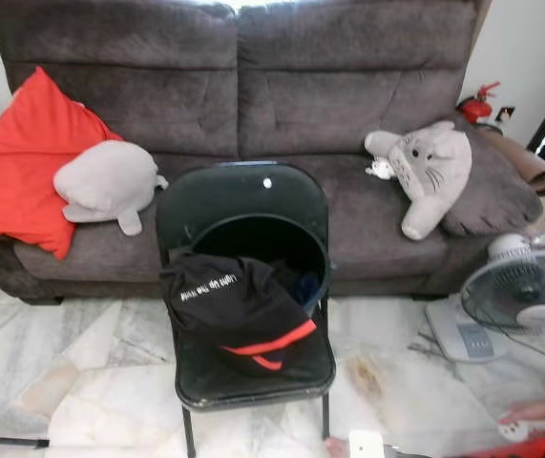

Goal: Hang hanger

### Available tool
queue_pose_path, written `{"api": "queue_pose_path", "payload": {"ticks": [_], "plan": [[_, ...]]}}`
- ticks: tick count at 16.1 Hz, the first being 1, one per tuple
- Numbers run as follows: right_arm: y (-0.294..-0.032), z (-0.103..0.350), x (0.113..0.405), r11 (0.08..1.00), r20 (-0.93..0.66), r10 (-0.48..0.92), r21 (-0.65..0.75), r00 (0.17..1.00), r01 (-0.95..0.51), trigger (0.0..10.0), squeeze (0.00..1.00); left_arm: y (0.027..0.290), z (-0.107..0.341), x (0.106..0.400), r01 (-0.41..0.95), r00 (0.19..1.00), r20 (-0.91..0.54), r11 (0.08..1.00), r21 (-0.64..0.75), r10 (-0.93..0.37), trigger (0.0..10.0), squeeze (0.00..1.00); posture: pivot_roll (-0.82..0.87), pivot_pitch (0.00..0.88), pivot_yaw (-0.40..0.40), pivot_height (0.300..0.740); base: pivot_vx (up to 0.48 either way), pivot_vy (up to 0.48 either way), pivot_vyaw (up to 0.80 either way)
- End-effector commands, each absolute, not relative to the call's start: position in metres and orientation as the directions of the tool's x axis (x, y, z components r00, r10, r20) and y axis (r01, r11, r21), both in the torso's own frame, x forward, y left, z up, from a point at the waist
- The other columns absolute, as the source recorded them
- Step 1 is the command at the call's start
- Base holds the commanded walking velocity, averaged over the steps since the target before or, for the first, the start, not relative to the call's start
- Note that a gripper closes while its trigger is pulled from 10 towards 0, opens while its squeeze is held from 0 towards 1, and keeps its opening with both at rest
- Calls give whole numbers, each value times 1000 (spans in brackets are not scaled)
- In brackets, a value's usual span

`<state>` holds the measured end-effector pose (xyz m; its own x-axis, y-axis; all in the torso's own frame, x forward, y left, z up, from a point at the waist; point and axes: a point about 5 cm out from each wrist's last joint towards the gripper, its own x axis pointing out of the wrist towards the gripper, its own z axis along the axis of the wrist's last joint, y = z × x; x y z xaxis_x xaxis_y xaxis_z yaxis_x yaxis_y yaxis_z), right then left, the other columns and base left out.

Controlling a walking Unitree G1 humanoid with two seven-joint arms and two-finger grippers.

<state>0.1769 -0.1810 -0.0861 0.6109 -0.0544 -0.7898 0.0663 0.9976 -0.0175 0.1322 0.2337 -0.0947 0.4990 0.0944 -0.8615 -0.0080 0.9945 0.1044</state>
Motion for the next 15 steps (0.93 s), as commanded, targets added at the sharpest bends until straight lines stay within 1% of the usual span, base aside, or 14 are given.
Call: {"api": "queue_pose_path", "payload": {"ticks": [1, 8, 12, 13, 15], "plan": [[-181, -87, 175, 997, -794, -56, -14, 605, 74, 10000, 0, 234, -97, 125, 0, 480, -872, 994, 105, 92, 10000, 0, 29, 72, -8, 740, 266, 0, 0], [-181, -87, 174, 997, -794, -56, -15, 605, 74, 10000, 0, 234, -97, 126, -3, 483, -871, 995, 102, 91, 10000, 0, 29, 72, -10, 740, 276, 0, 0], [-181, -87, 175, 997, -788, -58, -18, 613, 71, 10000, 0, 234, -97, 126, 0, 486, -869, 995, 102, 90, 10000, 0, 28, 70, -12, 740, 0, 0, 0], [-181, -86, 176, 997, -783, -59, -18, 620, 72, 10000, 0, 234, -97, 126, 4, 485, -870, 995, 104, 89, 10000, 0, 27, 70, -12, 740, 0, 0, 0], [-182, -76, 191, 996, -715, -82, -44, 694, 73, 10000, 0, 234, -97, 126, 11, 485, -870, 994, 105, 86, 10000, 0, 21, 68, -15, 740, 0, 0, 0]]}}
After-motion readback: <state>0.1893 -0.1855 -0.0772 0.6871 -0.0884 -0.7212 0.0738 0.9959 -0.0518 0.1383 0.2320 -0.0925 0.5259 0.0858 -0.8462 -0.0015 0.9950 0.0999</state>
